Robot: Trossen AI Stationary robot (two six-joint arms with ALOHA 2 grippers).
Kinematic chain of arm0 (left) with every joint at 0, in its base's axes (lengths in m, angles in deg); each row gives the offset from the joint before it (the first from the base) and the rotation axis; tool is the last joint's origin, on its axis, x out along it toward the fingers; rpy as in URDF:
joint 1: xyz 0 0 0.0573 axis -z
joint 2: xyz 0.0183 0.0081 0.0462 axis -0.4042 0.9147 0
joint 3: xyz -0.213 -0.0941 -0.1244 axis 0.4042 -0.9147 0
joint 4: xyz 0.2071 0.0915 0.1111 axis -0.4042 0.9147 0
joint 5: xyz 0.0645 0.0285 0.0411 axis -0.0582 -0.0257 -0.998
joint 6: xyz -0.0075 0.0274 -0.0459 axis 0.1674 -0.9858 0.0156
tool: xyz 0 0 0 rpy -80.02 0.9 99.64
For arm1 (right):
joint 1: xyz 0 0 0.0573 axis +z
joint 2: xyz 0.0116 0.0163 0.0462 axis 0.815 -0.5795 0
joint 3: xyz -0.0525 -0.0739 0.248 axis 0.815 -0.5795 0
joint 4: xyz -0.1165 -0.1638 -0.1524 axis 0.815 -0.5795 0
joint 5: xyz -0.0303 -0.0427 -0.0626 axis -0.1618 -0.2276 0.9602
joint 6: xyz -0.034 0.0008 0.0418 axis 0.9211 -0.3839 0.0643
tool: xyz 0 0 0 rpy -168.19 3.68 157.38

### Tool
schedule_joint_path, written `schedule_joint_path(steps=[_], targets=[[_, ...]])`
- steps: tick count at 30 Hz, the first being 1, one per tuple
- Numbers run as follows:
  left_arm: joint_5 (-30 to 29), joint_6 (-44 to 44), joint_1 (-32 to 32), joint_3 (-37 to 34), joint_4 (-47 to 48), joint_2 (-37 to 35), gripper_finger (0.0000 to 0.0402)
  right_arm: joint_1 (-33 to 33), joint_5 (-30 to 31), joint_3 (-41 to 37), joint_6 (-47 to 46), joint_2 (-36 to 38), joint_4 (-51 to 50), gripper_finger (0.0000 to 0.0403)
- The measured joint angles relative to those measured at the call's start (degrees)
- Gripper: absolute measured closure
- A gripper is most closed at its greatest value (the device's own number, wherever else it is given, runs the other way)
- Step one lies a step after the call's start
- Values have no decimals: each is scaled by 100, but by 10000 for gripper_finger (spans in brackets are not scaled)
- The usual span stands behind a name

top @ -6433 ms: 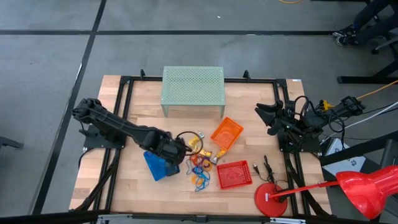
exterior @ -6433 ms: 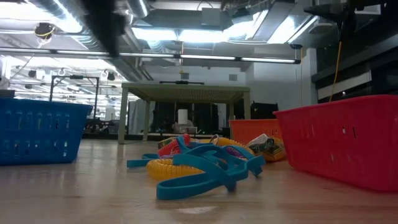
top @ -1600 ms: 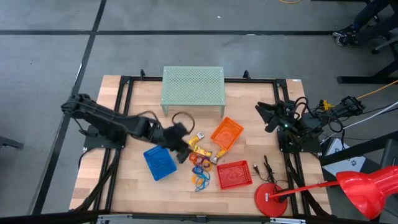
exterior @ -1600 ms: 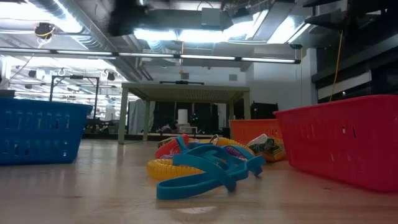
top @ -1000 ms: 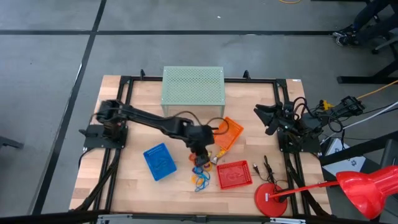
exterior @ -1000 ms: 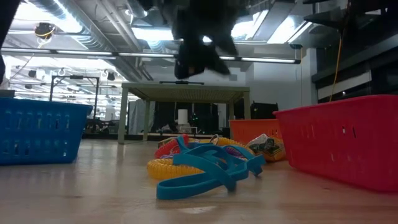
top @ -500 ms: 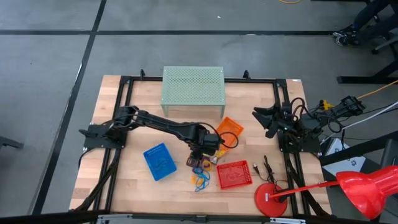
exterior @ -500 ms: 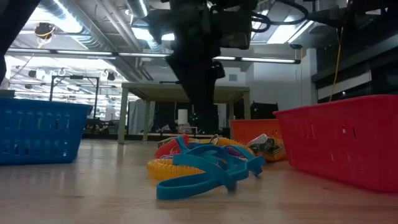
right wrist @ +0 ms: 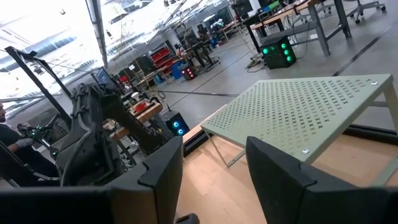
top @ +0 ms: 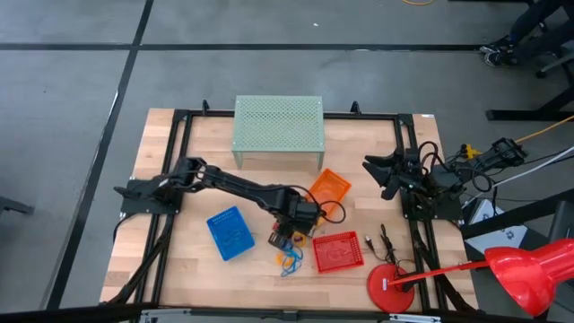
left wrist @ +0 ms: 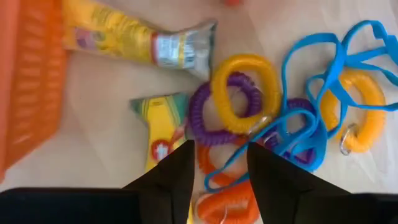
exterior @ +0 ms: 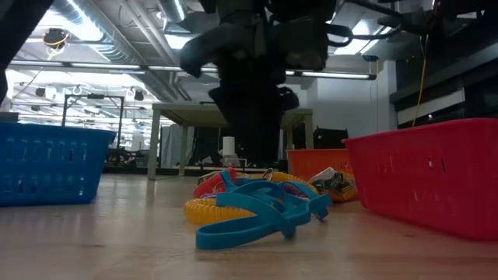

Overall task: Pick & Place Office Desk Supplies
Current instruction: Put the blue rubberband into the blue bin

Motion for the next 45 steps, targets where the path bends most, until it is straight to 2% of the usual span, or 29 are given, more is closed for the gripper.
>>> schedule_joint_path(steps=[9, 25, 29, 35, 45], targets=[[63, -95, 77, -3, 83, 99, 296, 1, 17, 0, 0, -23, 0, 225], [288, -110, 25, -3, 213, 448, 309, 2, 17, 0, -111, -66, -31, 225], [286, -109, 16, -3, 249, 437, 333, 1, 16, 0, -114, -96, -42, 225], [257, 69, 11, -4, 255, 435, 392, 1, 16, 0, -129, -145, -42, 225], [195, 727, -95, -12, 277, 26, 398, 2, 17, 0, -129, -145, -41, 224]])
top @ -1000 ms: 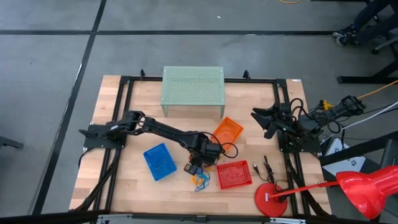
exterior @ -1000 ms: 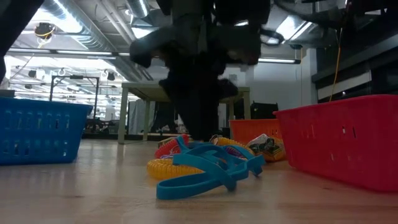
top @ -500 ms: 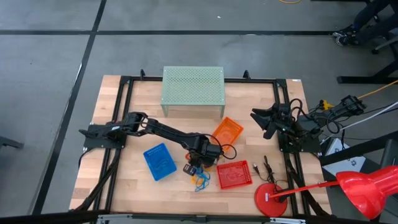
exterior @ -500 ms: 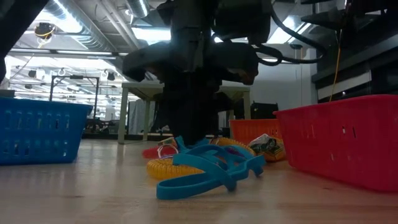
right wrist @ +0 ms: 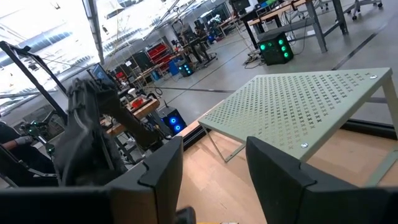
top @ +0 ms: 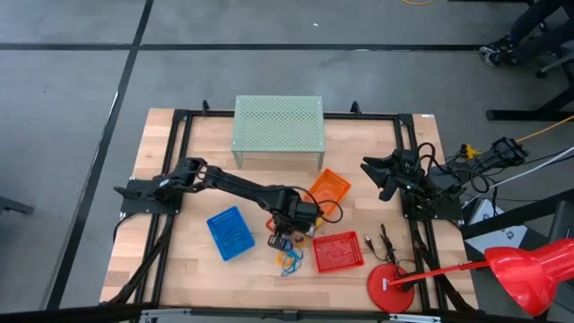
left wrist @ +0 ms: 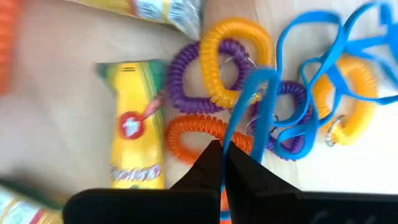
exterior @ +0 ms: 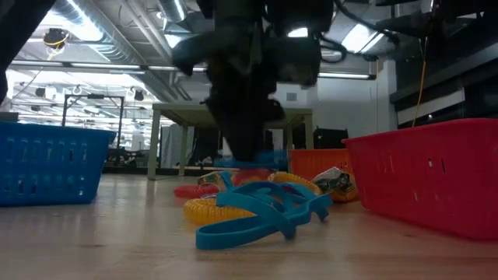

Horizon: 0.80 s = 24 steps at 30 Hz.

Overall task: Pick & Place Office Desk Supplies
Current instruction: Put the blue rubberband into the blue bin

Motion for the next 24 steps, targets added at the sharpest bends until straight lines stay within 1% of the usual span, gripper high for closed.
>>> schedule_joint_path(steps=[6, 10, 14, 24], targets=[[-3, 644, -195, 0, -135, -582, 398, 0, 0, 0, 0, -13, 1, 224], [31, 946, -317, 2, -440, -863, 399, -1, 0, 0, 0, -32, 0, 224], [32, 971, -357, 9, -395, -860, 399, -2, -2, 0, -1, -59, 1, 224], [185, 928, -120, 0, 26, -402, 398, -2, -2, 0, -11, -63, 1, 224]])
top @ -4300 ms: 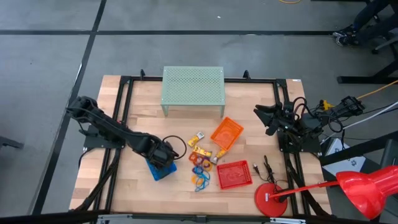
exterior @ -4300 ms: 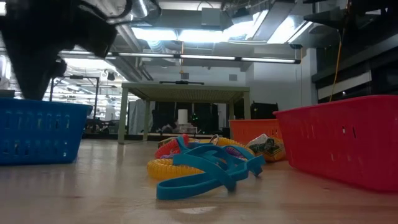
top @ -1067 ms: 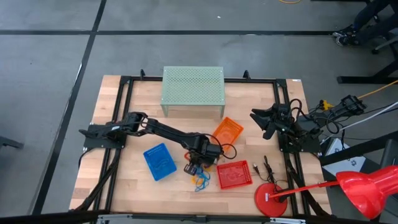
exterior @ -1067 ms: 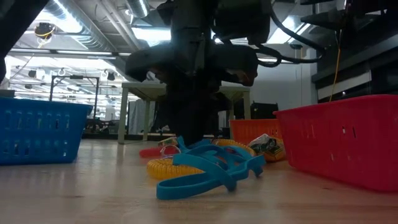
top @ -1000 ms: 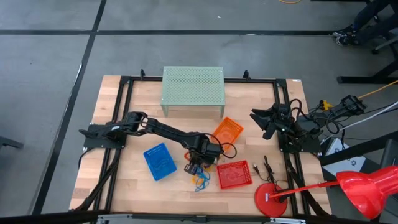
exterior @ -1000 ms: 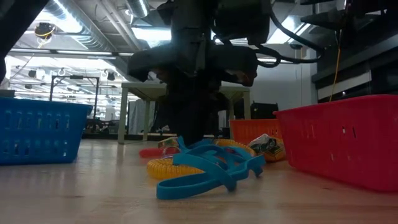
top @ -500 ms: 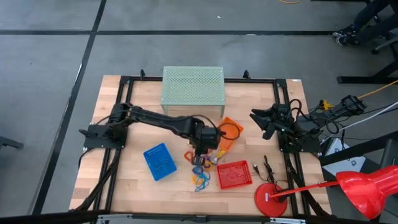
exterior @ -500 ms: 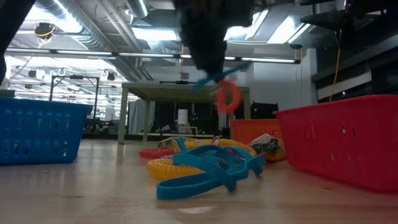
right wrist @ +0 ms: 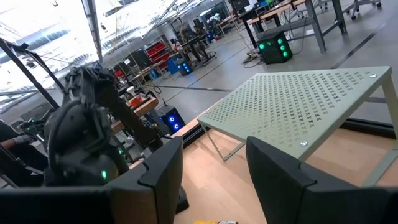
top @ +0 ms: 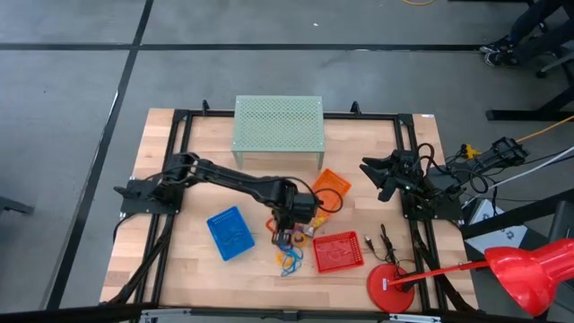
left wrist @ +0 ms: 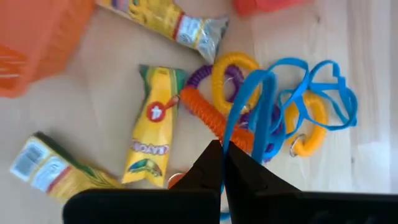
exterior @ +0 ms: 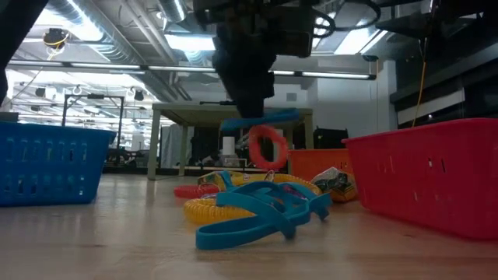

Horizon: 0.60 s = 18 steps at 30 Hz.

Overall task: Pick & Place Office Desk Supplies
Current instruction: Put the blue rubberband into the blue bin

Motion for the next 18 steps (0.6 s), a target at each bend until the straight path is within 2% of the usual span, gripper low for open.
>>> schedule_joint_path(steps=[6, 10, 18], targets=[[380, 268, 57, -384, -229, 173, 398, 1, 0, 0, -5, -2, -4, 224], [423, 281, 48, -621, -367, 246, 398, 0, 0, 0, 6, -2, -5, 224], [638, 388, -3, -699, -371, 246, 384, 0, 0, 0, 7, -2, -9, 224]])
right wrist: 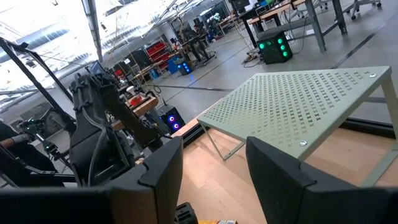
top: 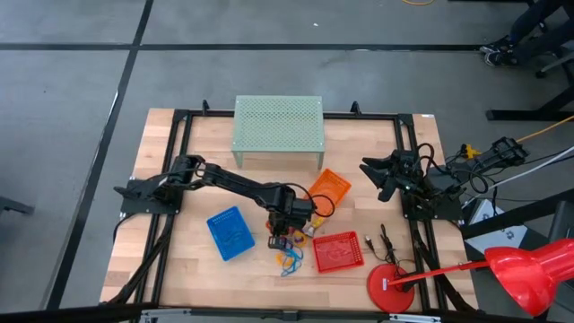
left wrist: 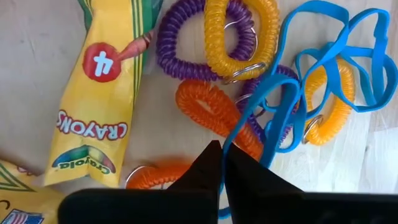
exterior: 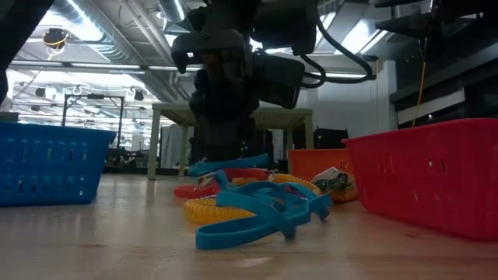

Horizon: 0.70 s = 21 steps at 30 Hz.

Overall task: Pick & Place Office Desk Supplies
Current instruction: Put the blue rubberband into the blue bin

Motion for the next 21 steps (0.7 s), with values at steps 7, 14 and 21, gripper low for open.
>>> schedule_joint_path(steps=[7, 14, 21], targets=[[4, -3, 2, 0, 3, -2, 350, 2, 0, 0, -4, 0, 1, 224], [0, -43, 2, 0, 9, -4, 342, 2, 0, 0, -7, 0, 2, 225], [16, -67, 0, 0, 58, -9, 393, 1, 0, 0, -7, 0, 0, 225]])
